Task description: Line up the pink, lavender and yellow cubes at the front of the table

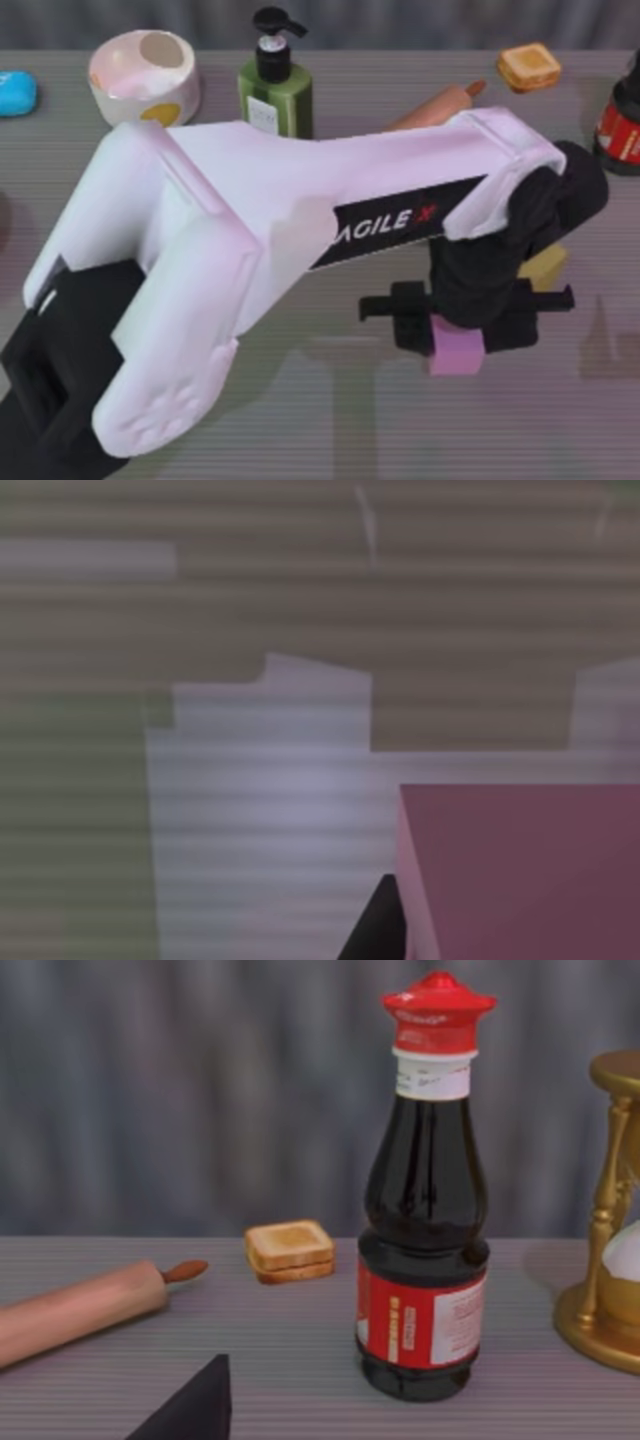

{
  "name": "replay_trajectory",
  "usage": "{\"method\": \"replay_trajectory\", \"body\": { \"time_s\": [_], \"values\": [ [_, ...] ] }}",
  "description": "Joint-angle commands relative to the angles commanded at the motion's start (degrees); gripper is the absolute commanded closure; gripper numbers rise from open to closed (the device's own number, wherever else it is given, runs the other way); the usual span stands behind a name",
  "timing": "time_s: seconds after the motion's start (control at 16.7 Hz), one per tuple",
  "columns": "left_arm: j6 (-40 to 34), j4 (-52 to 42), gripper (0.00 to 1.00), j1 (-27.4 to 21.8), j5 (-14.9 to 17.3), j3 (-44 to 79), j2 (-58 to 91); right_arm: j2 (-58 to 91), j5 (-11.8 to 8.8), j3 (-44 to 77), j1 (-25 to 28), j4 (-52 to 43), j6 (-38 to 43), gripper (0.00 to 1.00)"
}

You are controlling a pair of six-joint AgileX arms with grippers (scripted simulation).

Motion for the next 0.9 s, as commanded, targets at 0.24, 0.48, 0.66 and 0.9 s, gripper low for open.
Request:
{"method": "replay_trajectory", "body": {
  "time_s": [0.24,0.48,0.66,0.9],
  "values": [
    [0.0,4.7,1.00,0.0,0.0,-3.9,1.2,0.0,0.0,0.0,0.0,0.0,0.0,0.00],
    [0.0,4.7,0.92,0.0,0.0,-3.9,1.2,0.0,0.0,0.0,0.0,0.0,0.0,0.00],
    [0.0,4.7,0.70,0.0,0.0,-3.9,1.2,0.0,0.0,0.0,0.0,0.0,0.0,0.00],
    [0.0,4.7,0.40,0.0,0.0,-3.9,1.2,0.0,0.0,0.0,0.0,0.0,0.0,0.00]
  ]
}}
